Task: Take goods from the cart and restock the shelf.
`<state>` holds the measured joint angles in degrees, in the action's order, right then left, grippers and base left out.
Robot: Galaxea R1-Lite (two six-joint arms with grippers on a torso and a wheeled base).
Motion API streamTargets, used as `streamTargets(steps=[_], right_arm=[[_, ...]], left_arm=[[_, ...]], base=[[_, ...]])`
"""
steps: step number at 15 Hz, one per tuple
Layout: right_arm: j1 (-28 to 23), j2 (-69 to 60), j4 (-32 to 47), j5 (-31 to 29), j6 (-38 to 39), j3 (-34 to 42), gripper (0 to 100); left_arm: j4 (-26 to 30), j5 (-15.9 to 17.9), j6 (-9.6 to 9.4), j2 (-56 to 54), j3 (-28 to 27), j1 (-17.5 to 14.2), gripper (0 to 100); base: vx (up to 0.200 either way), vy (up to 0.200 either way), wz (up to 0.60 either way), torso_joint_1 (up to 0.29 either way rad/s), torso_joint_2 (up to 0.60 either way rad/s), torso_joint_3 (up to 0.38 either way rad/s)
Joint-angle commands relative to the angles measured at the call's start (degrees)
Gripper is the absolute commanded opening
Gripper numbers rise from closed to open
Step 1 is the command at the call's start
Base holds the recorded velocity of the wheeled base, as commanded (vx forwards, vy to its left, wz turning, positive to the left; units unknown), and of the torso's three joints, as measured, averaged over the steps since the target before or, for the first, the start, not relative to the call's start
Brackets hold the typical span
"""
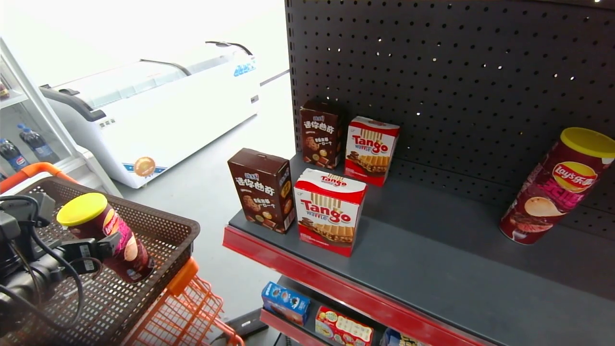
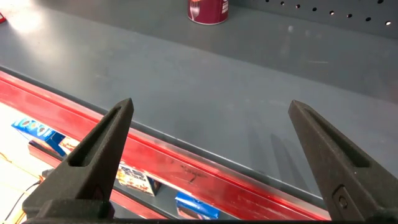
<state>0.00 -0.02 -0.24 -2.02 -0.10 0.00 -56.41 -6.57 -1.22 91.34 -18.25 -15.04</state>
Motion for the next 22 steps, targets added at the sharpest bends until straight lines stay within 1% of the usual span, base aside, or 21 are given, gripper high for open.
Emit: streamTargets(steps=[1,2,3,5,9,11,13,14,15,18,20,22], right_arm=[[0.0,0.0,0.0,0.0,0.0,0.0,100],[0.0,0.0,0.0,0.0,0.0,0.0,100],[0.0,0.0,0.0,0.0,0.0,0.0,100],[0.0,0.0,0.0,0.0,0.0,0.0,100],[0.0,0.0,0.0,0.0,0.0,0.0,100],[0.0,0.0,0.0,0.0,0.0,0.0,100],[0.0,0.0,0.0,0.0,-0.1,0.0,100],[0.0,0.0,0.0,0.0,0.0,0.0,100],[0.0,0.0,0.0,0.0,0.0,0.0,100],[0.0,0.0,0.0,0.0,0.0,0.0,100],[0.0,0.0,0.0,0.0,0.0,0.0,100],[0.0,0.0,0.0,0.0,0.0,0.0,100]], left_arm=[[-8.9,-1.3,-0.28,8.4,1.3,2.0,100],[-12.4,-1.2,-0.36,10.3,1.7,2.4,100],[-13.6,-1.3,-0.36,11.8,1.3,2.4,100],[-14.3,-1.2,-0.28,13.6,0.1,2.4,100],[-15.5,-1.2,-0.28,18.0,-4.7,2.3,100],[-16.1,-1.3,-0.28,19.3,-5.9,2.3,100],[-17.0,-1.3,0.25,20.8,-7.2,2.3,100],[-17.6,-1.2,0.34,21.1,-7.9,2.4,0],[-17.3,-1.3,0.08,21.1,-9.3,2.5,0],[-18.5,-1.1,-0.28,20.5,-10.2,3.4,0],[-18.1,-1.0,-0.36,17.5,-10.6,4.8,0],[-16.9,-0.8,-1.42,13.7,-12.0,5.3,0]], base=[[0.000,0.000,0.00,0.000,0.00,0.000],[0.000,0.000,0.00,0.000,0.00,0.000],[0.000,0.000,0.00,0.000,0.00,0.000],[0.000,0.000,0.00,0.000,0.00,0.000],[0.000,0.000,0.00,0.000,0.00,0.000],[0.000,0.000,0.00,0.000,0.00,0.000],[0.000,0.000,0.00,0.000,0.00,0.000],[0.000,0.000,0.00,0.000,0.00,0.000],[0.000,0.000,0.00,0.000,0.00,0.000],[0.000,0.000,0.00,0.000,0.00,0.000],[0.000,0.000,0.00,0.000,0.00,0.000],[0.000,0.000,0.00,0.000,0.00,0.000]])
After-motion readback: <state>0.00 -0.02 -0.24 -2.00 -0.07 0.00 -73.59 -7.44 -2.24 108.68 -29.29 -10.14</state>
